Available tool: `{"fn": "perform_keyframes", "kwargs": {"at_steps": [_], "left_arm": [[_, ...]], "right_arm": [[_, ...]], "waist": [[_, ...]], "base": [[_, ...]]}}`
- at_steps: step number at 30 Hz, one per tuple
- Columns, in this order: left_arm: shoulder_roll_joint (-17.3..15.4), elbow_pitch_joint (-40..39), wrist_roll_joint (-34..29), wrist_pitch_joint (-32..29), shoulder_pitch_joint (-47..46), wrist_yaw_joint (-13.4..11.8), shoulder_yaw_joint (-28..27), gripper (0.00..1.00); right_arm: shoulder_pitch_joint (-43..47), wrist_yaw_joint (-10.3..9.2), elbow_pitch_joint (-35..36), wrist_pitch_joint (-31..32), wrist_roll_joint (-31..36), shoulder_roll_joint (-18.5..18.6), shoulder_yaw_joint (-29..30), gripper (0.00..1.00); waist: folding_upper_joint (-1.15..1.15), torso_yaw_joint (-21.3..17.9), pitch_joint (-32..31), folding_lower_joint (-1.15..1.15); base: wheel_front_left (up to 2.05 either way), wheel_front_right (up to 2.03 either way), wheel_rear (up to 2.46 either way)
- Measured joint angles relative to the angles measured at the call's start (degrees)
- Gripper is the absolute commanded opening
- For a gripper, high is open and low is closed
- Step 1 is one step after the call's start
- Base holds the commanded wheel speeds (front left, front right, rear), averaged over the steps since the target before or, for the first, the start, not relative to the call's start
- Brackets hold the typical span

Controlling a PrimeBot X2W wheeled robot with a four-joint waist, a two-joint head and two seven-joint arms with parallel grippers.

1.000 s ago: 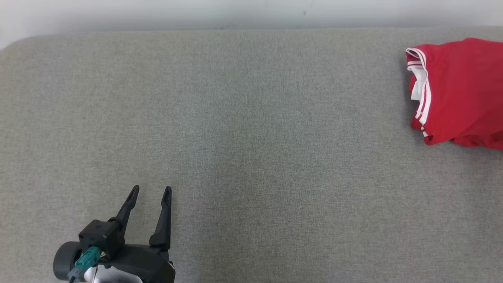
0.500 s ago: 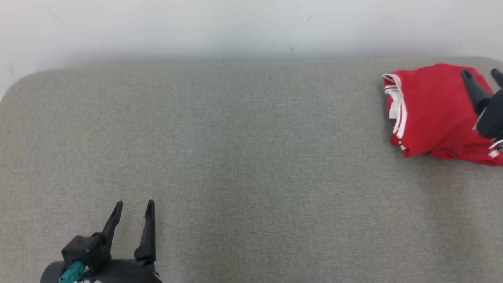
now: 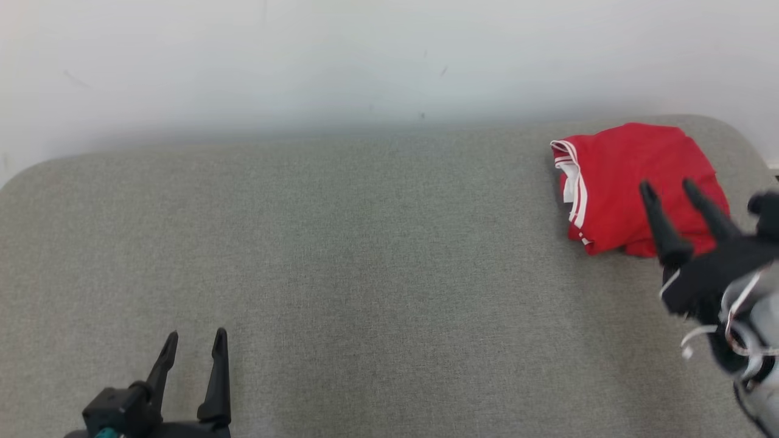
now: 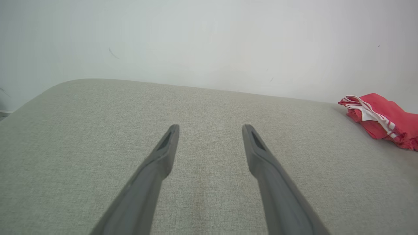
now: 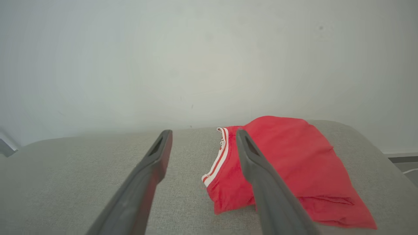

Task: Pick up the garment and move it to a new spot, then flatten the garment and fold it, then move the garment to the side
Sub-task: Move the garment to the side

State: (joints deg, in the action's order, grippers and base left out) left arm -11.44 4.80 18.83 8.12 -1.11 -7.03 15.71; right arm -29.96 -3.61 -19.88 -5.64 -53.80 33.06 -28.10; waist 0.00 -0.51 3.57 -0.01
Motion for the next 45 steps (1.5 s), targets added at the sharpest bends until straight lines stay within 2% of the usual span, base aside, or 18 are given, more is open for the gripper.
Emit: {"fn": "perform_keyframes", "kwargs": {"at_steps": [6,13,20,32,45], "left_arm": [[0.16,-0.25,0.29,0.08,1.4,-0.01,-0.25,1.0],[0.09,-0.83,0.29,0.32,3.63,-0.02,-1.53,1.0],[-0.16,-1.47,0.29,0.52,4.6,-0.02,-2.9,1.0],[0.33,-2.82,-0.18,0.48,6.73,-0.08,-4.24,1.0],[0.75,-3.92,-3.24,-0.33,7.97,-0.09,-5.92,1.0]], "right_arm": [[9.56,-2.12,5.41,-7.22,0.78,-0.96,1.6,1.0],[16.7,-3.47,10.65,-8.48,3.99,-1.0,3.42,1.0],[22.96,-3.54,13.6,-8.57,7.67,-2.77,5.95,1.0],[31.69,-3.53,14.99,-8.77,18.42,-10.4,16.82,1.0],[35.31,-3.54,18.23,-8.99,26.98,-13.8,20.7,1.0]], "waist": [[0.0,-0.52,-1.8,0.0],[0.0,-0.59,-3.06,0.0],[0.01,-0.71,-3.21,0.0],[0.0,-1.17,-3.76,0.01],[0.0,-0.64,-3.58,0.01]], "base": [[0.0,0.0,0.0],[0.0,0.0,0.0],[0.0,0.0,0.0],[0.0,0.0,0.0],[0.0,0.0,0.0]]}}
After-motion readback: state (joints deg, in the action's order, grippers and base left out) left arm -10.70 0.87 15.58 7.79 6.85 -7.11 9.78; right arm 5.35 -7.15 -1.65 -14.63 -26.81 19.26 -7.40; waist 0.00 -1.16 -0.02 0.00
